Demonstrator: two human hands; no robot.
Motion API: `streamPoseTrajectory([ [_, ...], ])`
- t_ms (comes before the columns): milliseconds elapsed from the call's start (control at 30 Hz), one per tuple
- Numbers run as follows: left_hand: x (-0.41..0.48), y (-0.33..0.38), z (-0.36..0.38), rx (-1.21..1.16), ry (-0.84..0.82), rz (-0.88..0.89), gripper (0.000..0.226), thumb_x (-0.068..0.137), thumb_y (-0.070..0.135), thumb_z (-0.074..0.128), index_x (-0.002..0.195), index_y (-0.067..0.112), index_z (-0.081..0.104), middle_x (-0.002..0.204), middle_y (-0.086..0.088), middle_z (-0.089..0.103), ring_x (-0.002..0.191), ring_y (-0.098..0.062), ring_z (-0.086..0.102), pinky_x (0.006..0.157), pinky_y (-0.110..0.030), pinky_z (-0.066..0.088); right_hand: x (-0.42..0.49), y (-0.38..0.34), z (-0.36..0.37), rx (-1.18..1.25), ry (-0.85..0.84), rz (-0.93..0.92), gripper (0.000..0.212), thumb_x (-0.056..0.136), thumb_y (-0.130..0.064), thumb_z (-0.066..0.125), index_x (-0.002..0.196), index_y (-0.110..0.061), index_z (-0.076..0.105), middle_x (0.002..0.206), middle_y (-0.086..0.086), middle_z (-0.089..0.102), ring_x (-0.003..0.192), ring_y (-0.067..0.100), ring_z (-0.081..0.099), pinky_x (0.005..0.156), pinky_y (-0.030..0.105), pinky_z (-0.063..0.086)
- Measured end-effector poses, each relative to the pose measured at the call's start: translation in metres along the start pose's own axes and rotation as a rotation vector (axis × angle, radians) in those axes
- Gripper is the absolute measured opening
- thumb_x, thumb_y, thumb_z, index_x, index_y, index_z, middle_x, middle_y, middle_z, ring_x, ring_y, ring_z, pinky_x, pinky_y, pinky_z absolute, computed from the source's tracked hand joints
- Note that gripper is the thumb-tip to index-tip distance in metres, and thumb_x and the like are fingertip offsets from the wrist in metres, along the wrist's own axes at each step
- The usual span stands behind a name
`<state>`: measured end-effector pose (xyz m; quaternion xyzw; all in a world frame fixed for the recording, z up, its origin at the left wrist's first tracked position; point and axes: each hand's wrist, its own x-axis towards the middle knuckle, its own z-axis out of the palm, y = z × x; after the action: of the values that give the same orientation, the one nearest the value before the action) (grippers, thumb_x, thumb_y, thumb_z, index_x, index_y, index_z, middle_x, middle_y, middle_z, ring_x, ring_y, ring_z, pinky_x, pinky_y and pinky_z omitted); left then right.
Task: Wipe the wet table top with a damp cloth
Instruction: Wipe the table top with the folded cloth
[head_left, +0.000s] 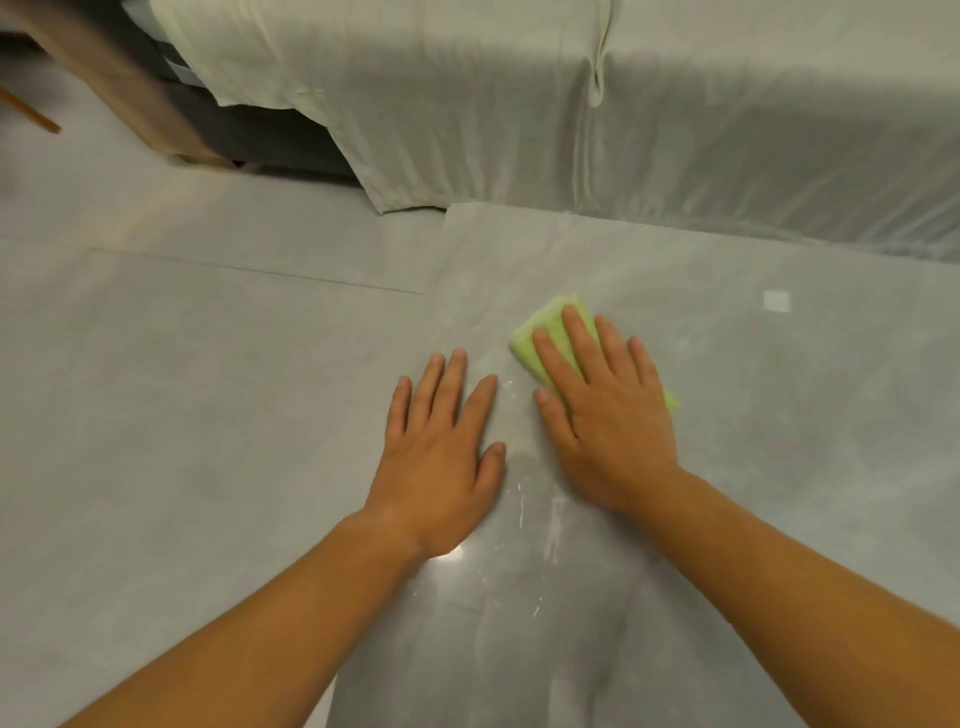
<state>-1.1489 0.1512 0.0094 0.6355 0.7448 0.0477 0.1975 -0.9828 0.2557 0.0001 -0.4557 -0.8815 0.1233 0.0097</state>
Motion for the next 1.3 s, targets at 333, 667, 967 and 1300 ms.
streamPoseTrajectory([
  [333,-0.002,-0.004,0.002,-0.005,-0.006,0.010,0.071,0.097,0.047,0.025,0.156,0.011,0.006,0.165,-0.005,-0.011,0.149,-0.019,-0.019,0.121,-0.050,0.001,0.093,0.016,-0.013,0.013,-0.007,-0.004,0.061,0.098,-0.051,0.014,0.156,-0.033,0.025,0.168,0.001,0.013,0.153,0.031,0.013,0.123,0.052,0.008],
  [667,-0.004,-0.005,0.000,0.000,-0.022,0.014,0.072,0.099,0.047,0.026,0.156,0.013,-0.001,0.163,-0.004,-0.019,0.147,-0.018,-0.027,0.121,-0.048,-0.005,0.129,0.004,-0.013,-0.036,-0.064,-0.220,0.059,0.100,-0.052,0.013,0.156,-0.036,0.021,0.168,-0.002,0.012,0.154,0.028,0.012,0.124,0.050,0.007],
  [967,-0.043,-0.007,-0.001,-0.090,0.055,-0.046,0.058,0.099,0.042,0.034,0.150,0.015,0.024,0.165,-0.008,0.001,0.151,-0.020,-0.012,0.123,-0.044,0.006,0.086,0.006,-0.015,-0.155,-0.201,-0.657,0.057,0.101,-0.048,0.023,0.157,-0.034,0.024,0.168,-0.001,0.013,0.154,0.028,0.014,0.124,0.047,0.012],
  [1300,-0.117,-0.003,0.025,-0.057,0.043,-0.054,0.060,0.097,0.040,0.036,0.149,0.012,0.029,0.162,-0.014,0.016,0.150,-0.032,0.012,0.117,-0.045,0.009,-0.038,-0.010,0.000,-0.066,-0.152,-0.533,0.056,0.103,-0.049,0.028,0.157,-0.033,0.022,0.168,0.000,0.011,0.155,0.028,0.008,0.124,0.049,0.011],
])
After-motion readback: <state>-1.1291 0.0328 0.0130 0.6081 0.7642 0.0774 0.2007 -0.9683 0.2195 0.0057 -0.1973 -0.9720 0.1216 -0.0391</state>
